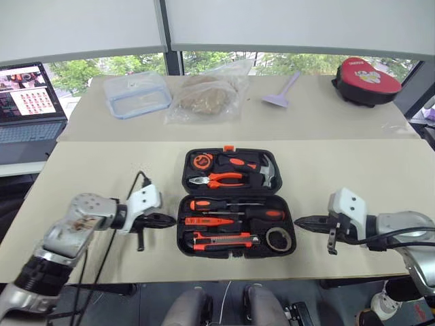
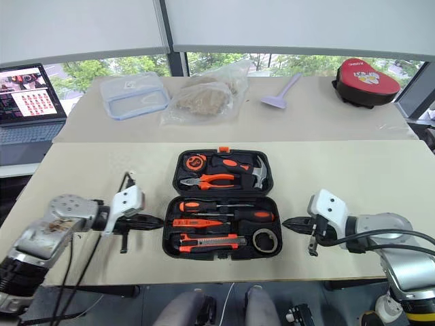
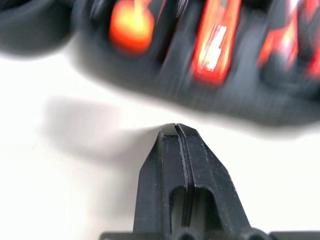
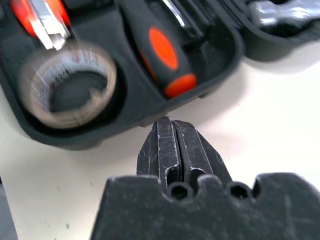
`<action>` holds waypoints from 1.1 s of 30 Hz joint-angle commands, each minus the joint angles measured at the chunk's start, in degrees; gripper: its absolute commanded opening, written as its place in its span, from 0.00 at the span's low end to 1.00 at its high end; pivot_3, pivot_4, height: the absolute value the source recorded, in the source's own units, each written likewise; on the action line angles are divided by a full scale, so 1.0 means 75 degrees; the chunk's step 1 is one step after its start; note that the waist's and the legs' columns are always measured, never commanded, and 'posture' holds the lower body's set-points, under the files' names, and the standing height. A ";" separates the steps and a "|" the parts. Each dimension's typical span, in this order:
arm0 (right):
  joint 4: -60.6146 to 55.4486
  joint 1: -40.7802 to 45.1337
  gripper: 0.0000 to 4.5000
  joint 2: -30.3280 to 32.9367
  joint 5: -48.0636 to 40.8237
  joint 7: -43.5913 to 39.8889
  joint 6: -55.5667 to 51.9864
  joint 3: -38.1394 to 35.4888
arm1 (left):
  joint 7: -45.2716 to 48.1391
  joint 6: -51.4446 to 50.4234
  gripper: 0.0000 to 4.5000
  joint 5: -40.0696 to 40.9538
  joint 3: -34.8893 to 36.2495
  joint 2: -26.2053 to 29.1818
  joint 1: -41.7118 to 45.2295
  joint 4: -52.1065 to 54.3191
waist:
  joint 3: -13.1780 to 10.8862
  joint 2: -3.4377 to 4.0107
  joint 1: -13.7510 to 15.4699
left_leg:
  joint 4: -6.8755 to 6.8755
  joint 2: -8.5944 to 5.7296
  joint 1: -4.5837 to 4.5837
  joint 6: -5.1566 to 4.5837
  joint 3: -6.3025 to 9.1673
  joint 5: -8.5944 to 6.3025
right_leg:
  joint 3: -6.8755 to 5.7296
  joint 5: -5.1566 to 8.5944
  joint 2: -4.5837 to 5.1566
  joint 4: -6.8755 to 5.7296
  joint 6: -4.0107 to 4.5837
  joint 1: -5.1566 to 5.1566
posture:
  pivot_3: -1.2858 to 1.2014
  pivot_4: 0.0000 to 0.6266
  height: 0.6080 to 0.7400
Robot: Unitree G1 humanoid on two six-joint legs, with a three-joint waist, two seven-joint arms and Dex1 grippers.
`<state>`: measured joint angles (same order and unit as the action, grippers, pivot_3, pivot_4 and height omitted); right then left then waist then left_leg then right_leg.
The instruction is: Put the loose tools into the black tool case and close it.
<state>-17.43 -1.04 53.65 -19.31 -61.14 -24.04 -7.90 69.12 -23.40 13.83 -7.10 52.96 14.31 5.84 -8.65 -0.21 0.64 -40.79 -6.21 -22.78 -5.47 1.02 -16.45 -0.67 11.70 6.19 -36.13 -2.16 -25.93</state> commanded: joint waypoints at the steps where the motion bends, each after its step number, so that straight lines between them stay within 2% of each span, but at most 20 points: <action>1: 0.0099 0.0139 0.01 0.0191 -0.0095 0.0074 -0.0070 -0.0466 | 0.0031 -0.0005 0.00 -0.0148 0.0237 0.0291 0.0056 -0.0559 | 0.0001 0.0002 0.0005 | 0.0000 0.0000 0.0003 0.0002 -0.0001 -0.0002 | -0.0001 0.0000 0.0001 0.0000 0.0000 0.0005 | 0.52 0.24 0.86; 4: 0.0455 0.1030 0.01 0.0017 -0.0455 0.0502 -0.0853 -0.0616 | -0.0552 -0.1455 0.00 0.0387 0.0549 -0.0268 0.1286 -0.1108 | -0.0002 -0.0003 0.0022 | -0.0006 -0.0003 0.0006 0.0014 -0.0001 -0.0010 | -0.0007 -0.0002 0.0002 -0.0002 0.0001 0.0016 | 0.52 0.24 0.86; 7: 0.0705 0.1933 0.18 -0.0318 -0.0661 0.1016 -0.1658 -0.0413 | -0.1216 -0.2702 0.16 0.0570 0.0588 -0.0958 0.2392 -0.1650 | -0.0006 -0.0012 0.0083 | -0.0025 -0.0006 -0.0004 -0.0005 0.0008 0.0004 | -0.0019 -0.0013 -0.0002 -0.0011 0.0001 0.0014 | 0.52 0.24 0.86; 11: 0.1207 0.3320 0.49 -0.0988 -0.0684 0.1722 -0.2619 0.0107 | -0.1956 -0.4265 0.48 0.0921 0.0687 -0.2005 0.3669 -0.2232 | -0.0003 -0.0017 0.0062 | -0.0027 -0.0011 -0.0021 -0.0014 0.0007 0.0007 | -0.0019 -0.0016 -0.0003 -0.0019 -0.0004 0.0015 | 0.52 0.24 0.86; 14: 0.1695 0.4234 0.71 -0.1514 -0.0693 0.2225 -0.3335 0.0327 | -0.2497 -0.4740 0.70 0.0928 0.0770 -0.2640 0.4234 -0.2744 | -0.0004 -0.0017 0.0000 | -0.0033 -0.0015 -0.0052 -0.0014 -0.0001 0.0010 | -0.0024 -0.0016 0.0002 -0.0043 -0.0005 -0.0017 | 0.52 0.24 0.86; 15: 0.1884 0.4484 0.71 -0.1684 -0.0687 0.2356 -0.3471 0.0367 | -0.2670 -0.4815 0.80 0.0921 0.0807 -0.2827 0.4400 -0.2935 | -0.0004 -0.0017 -0.0005 | -0.0039 -0.0015 -0.0062 -0.0010 -0.0001 0.0012 | -0.0023 -0.0016 0.0002 -0.0094 -0.0005 -0.0031 | 0.52 0.24 0.86; 16: 0.2052 0.4669 0.71 -0.1805 -0.0667 0.2454 -0.3609 0.0412 | -0.2817 -0.4865 0.85 0.0901 0.0820 -0.2960 0.4529 -0.3080 | -0.0004 -0.0017 -0.0013 | -0.0039 -0.0015 -0.0062 -0.0007 -0.0002 0.0014 | -0.0023 -0.0016 0.0002 -0.0101 -0.0004 -0.0033 | 0.52 0.24 0.86; 21: 0.2928 0.5167 0.71 -0.2162 -0.0129 0.2954 -0.3697 0.0904 | -0.3415 -0.4684 0.85 0.0756 0.0833 -0.3466 0.4877 -0.3762 | -0.0004 -0.0017 -0.0024 | -0.0036 -0.0014 -0.0057 -0.0001 -0.0001 0.0018 | -0.0023 -0.0016 -0.0002 -0.0101 -0.0004 -0.0033 | 0.52 0.24 0.86; 28: 0.3402 0.5383 0.71 -0.2456 0.0098 0.3232 -0.3701 0.1096 | -0.3596 -0.4598 0.85 0.0796 0.0918 -0.3563 0.4877 -0.3957 | -0.0004 -0.0017 -0.0049 | -0.0036 -0.0018 -0.0059 0.0002 -0.0002 0.0019 | -0.0024 -0.0015 -0.0002 -0.0103 -0.0004 -0.0037 | 0.52 0.24 0.86; 30: 0.3539 0.5395 0.71 -0.2551 0.0183 0.3328 -0.3693 0.1131 | -0.3620 -0.4597 0.72 0.0795 0.0930 -0.3542 0.4804 -0.3924 | -0.0004 -0.0017 -0.0066 | -0.0036 -0.0017 -0.0057 0.0005 -0.0002 0.0021 | -0.0025 -0.0016 -0.0003 -0.0103 -0.0004 -0.0036 | 0.52 0.24 0.86; 31: 0.3603 0.5402 0.71 -0.2601 0.0202 0.3366 -0.3675 0.1124 | -0.3610 -0.4569 0.69 0.0795 0.0930 -0.3527 0.4766 -0.3898 | -0.0004 -0.0017 -0.0068 | -0.0036 -0.0017 -0.0057 0.0006 -0.0002 0.0022 | -0.0025 -0.0016 -0.0003 -0.0104 -0.0004 -0.0036 | 0.52 0.24 0.86; 32: 0.3657 0.5429 0.66 -0.2673 0.0180 0.3426 -0.3719 0.1073 | -0.3555 -0.4544 0.59 0.0798 0.0898 -0.3497 0.4727 -0.3860 | -0.0003 -0.0016 -0.0070 | -0.0036 -0.0017 -0.0055 0.0006 -0.0001 0.0022 | -0.0024 -0.0016 -0.0003 -0.0105 -0.0004 -0.0034 | 0.52 0.24 0.86; 33: 0.3689 0.5464 0.60 -0.2755 0.0153 0.3495 -0.3775 0.1013 | -0.3532 -0.4557 0.54 0.0823 0.0904 -0.3488 0.4688 -0.3810 | -0.0003 -0.0016 -0.0069 | -0.0035 -0.0017 -0.0051 0.0006 -0.0001 0.0022 | -0.0024 -0.0016 -0.0002 -0.0106 -0.0004 -0.0031 | 0.52 0.24 0.86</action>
<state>10.05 38.81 33.73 -18.16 -35.99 -51.81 0.90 42.33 -58.52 19.68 -0.95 26.37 49.52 -24.36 -8.67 -0.33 0.12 -41.06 -6.33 -23.13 -5.42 1.02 -16.28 -0.85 11.58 6.17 -36.93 -2.18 -26.14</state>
